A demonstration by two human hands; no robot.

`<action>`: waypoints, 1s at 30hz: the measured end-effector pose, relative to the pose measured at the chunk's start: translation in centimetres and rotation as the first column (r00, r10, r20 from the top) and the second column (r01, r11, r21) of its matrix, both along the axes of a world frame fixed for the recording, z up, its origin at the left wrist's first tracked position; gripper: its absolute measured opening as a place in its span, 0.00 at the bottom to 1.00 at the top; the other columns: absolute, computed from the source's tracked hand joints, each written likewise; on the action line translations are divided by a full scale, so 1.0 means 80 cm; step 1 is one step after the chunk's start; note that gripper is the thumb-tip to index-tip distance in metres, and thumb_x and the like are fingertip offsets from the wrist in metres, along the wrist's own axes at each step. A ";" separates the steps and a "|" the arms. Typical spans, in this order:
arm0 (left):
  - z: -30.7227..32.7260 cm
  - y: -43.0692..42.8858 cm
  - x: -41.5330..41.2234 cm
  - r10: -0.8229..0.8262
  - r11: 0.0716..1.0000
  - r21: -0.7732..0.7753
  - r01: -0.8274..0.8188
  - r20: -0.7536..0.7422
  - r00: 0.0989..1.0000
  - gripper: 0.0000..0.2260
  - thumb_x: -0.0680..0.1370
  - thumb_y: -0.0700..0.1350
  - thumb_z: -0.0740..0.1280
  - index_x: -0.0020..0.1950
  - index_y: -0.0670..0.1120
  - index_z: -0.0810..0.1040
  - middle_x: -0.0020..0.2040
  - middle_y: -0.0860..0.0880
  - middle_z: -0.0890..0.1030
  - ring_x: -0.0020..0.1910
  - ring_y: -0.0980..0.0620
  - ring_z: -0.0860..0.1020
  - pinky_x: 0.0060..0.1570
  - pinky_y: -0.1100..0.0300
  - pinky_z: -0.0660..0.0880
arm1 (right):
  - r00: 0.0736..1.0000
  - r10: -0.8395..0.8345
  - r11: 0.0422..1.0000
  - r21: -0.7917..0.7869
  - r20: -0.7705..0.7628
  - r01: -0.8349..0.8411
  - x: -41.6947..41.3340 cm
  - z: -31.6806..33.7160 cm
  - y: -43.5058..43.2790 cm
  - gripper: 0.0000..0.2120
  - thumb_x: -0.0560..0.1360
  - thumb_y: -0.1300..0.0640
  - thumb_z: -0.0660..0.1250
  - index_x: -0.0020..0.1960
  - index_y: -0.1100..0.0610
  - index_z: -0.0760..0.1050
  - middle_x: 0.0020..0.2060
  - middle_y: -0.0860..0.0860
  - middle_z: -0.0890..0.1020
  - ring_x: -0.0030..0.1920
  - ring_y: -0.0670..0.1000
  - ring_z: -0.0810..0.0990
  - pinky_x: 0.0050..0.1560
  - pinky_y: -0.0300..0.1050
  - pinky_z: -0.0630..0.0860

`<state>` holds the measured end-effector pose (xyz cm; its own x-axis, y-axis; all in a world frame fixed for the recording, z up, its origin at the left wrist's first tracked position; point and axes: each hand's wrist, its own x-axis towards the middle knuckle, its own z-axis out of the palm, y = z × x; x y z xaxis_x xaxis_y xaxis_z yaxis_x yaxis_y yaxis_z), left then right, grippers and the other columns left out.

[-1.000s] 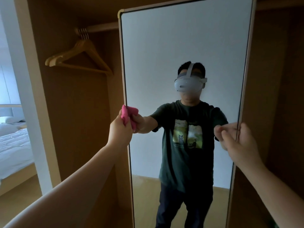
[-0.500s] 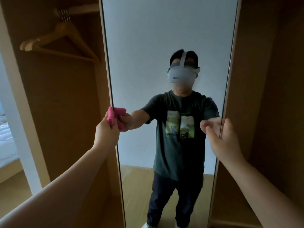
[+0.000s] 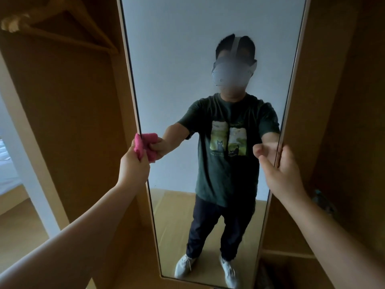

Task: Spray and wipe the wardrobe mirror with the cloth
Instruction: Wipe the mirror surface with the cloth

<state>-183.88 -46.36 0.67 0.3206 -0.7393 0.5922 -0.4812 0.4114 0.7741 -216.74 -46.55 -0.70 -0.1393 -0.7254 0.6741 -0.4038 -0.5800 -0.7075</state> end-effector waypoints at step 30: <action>-0.113 -0.017 0.014 0.070 0.961 0.262 -0.085 0.066 0.995 0.19 0.82 0.39 0.55 0.73 0.46 0.67 0.48 0.43 0.83 0.36 0.47 0.80 0.36 0.50 0.80 | 0.999 0.036 0.997 0.071 -0.014 -0.035 0.002 -0.062 0.015 0.20 0.75 0.70 0.64 0.49 0.43 0.69 0.46 0.29 0.77 0.51 0.31 0.76 0.50 0.20 0.67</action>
<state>-182.77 -47.74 -8.40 0.3554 -0.8461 0.3973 -0.5491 0.1550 0.8212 -216.57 -45.38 -5.68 -0.1029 -0.7755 0.6229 -0.3946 -0.5430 -0.7412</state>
